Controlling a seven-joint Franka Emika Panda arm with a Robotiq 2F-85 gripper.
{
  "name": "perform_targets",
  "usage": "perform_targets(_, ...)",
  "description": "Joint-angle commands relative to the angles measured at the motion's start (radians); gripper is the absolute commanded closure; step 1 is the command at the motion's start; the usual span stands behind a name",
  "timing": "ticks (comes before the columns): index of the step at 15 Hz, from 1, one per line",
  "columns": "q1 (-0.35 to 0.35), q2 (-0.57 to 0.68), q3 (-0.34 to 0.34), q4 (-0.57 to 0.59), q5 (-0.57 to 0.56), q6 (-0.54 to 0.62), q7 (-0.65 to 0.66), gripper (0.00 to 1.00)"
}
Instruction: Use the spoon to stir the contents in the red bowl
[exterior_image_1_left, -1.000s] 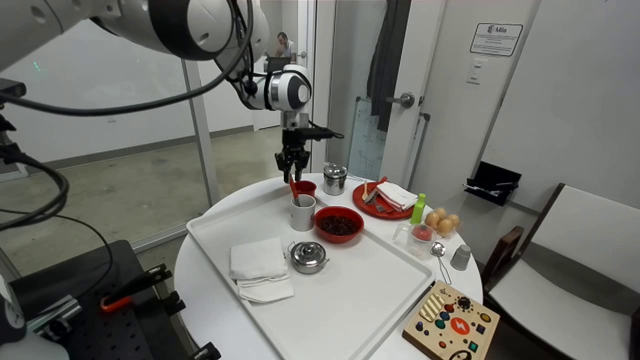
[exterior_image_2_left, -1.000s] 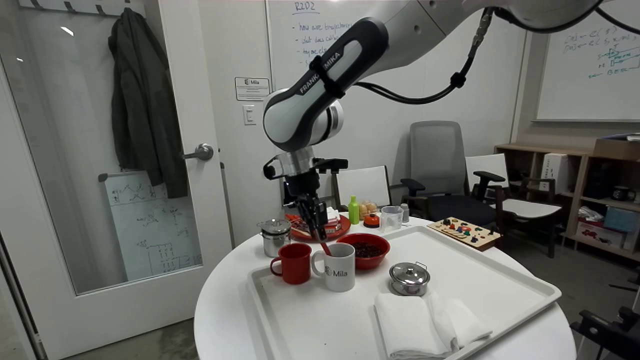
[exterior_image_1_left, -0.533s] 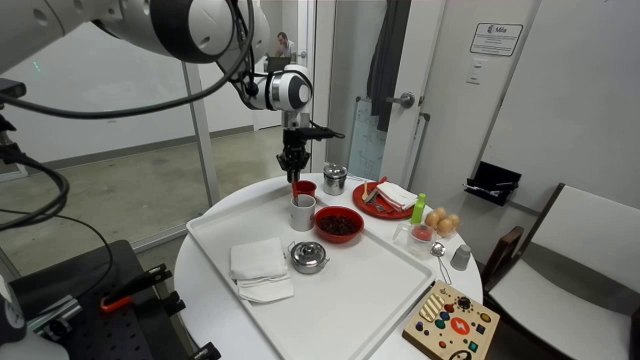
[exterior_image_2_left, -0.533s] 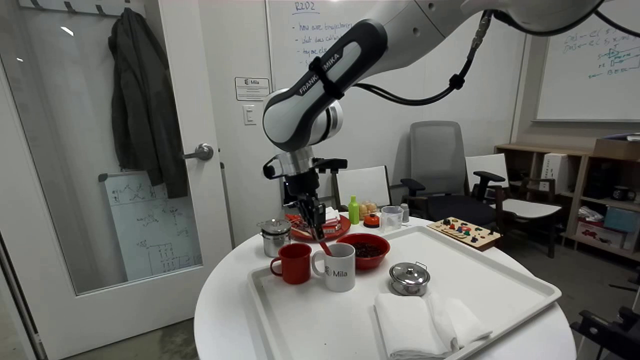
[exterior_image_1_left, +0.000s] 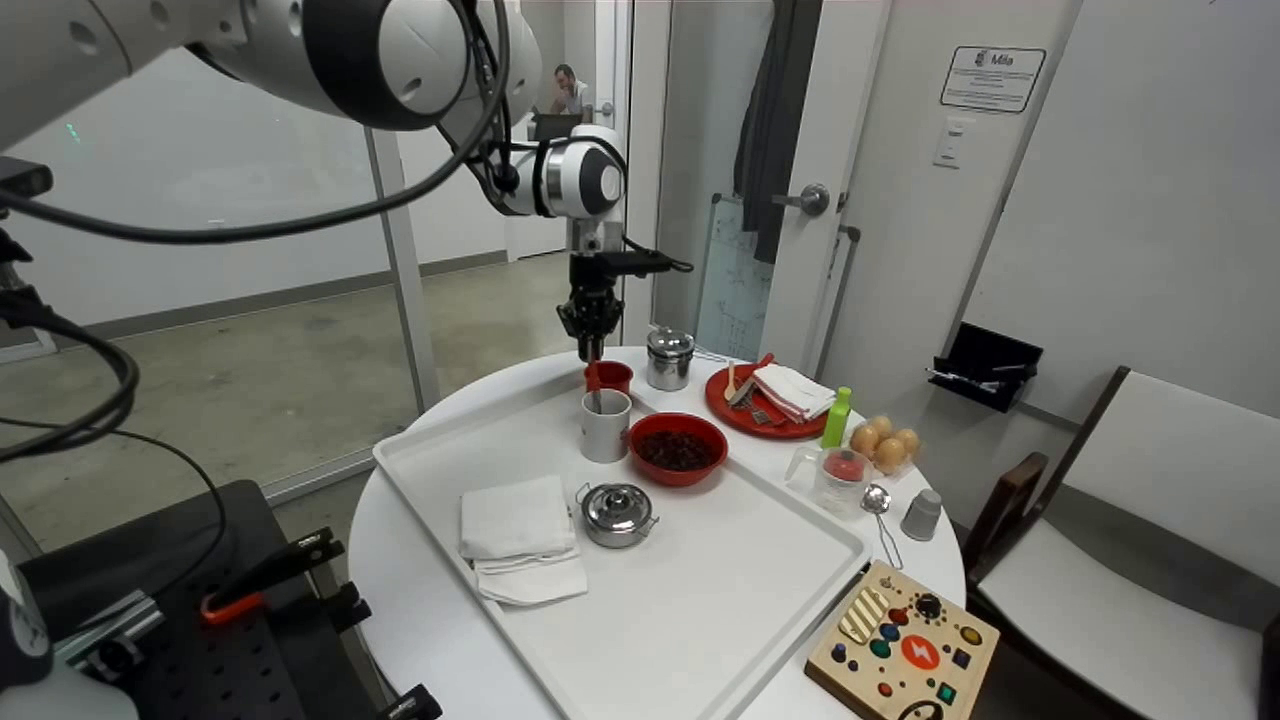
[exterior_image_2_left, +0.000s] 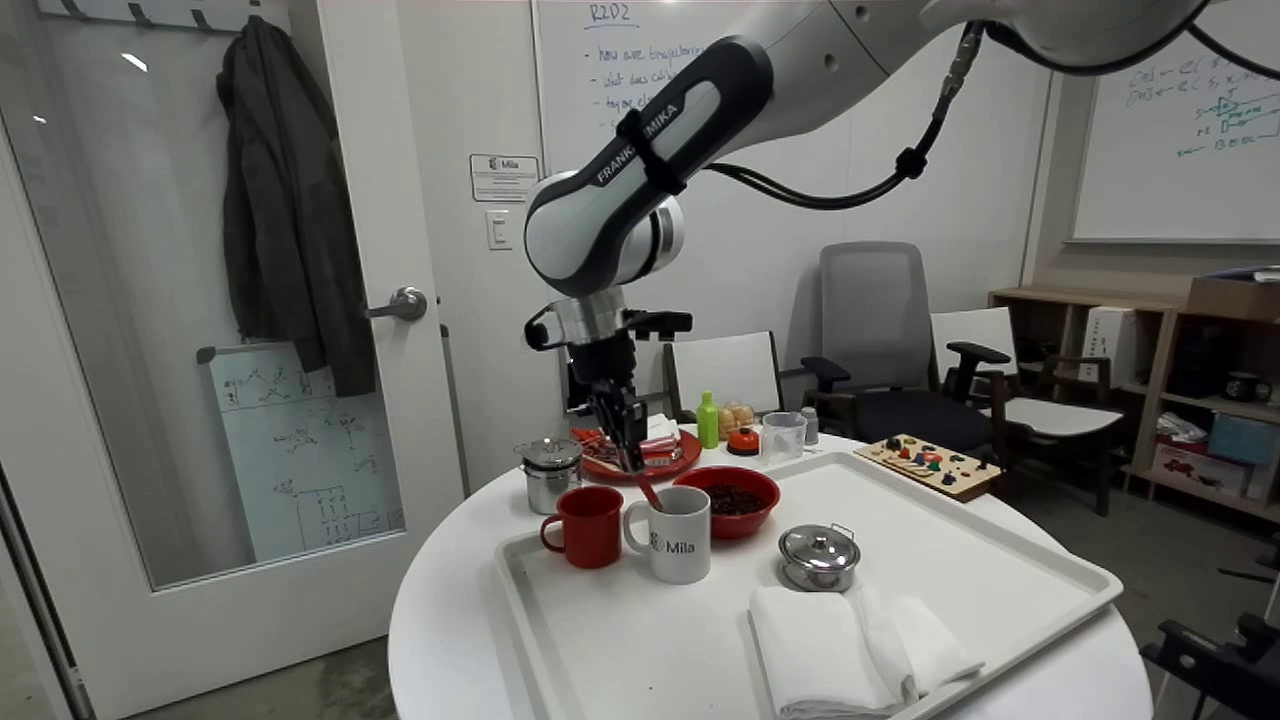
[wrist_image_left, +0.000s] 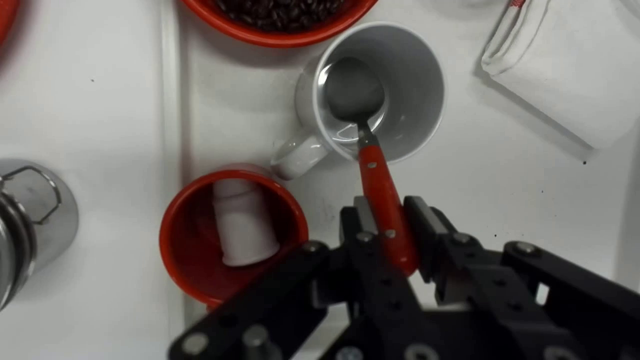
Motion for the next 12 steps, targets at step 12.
perform_targets(12, 0.007, -0.196, -0.022, -0.124, -0.014, 0.008, 0.07, 0.86)
